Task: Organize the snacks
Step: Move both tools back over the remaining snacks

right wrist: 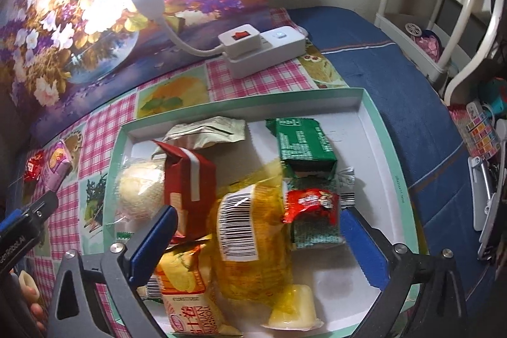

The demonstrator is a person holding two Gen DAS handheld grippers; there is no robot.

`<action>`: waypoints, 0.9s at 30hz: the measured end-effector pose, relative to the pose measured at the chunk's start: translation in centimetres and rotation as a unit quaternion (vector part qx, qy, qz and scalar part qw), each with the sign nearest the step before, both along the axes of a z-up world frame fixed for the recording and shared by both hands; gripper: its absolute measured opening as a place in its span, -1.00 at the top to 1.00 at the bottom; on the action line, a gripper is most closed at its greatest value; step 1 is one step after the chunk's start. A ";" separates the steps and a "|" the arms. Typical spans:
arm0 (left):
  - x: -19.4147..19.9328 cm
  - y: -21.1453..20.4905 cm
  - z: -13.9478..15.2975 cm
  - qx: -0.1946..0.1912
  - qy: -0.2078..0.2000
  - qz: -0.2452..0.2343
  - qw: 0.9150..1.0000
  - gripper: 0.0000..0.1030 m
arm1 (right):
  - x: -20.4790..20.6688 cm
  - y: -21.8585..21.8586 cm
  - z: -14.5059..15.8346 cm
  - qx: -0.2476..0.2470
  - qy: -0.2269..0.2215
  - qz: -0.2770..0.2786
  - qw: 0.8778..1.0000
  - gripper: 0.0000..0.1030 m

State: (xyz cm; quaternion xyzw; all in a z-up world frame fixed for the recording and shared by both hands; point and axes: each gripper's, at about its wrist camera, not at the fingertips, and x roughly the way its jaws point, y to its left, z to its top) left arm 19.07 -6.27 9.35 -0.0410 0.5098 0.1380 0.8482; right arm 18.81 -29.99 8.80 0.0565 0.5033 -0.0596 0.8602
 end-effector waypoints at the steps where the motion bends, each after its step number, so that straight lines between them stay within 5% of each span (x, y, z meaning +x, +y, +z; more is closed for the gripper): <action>1: 0.0 0.3 -0.1 0.001 0.003 0.002 1.000 -1.00 | 0.1 0.3 0.0 -0.001 0.000 0.003 1.000 -1.00; 16: -1.7 7.0 0.3 0.014 0.016 0.060 0.998 -1.00 | -0.1 7.5 0.6 0.005 -0.015 0.082 0.997 -1.00; 27: -5.5 16.2 -2.3 0.014 0.055 0.177 0.983 -1.00 | -0.6 12.4 -0.1 0.012 -0.007 0.139 0.990 -1.00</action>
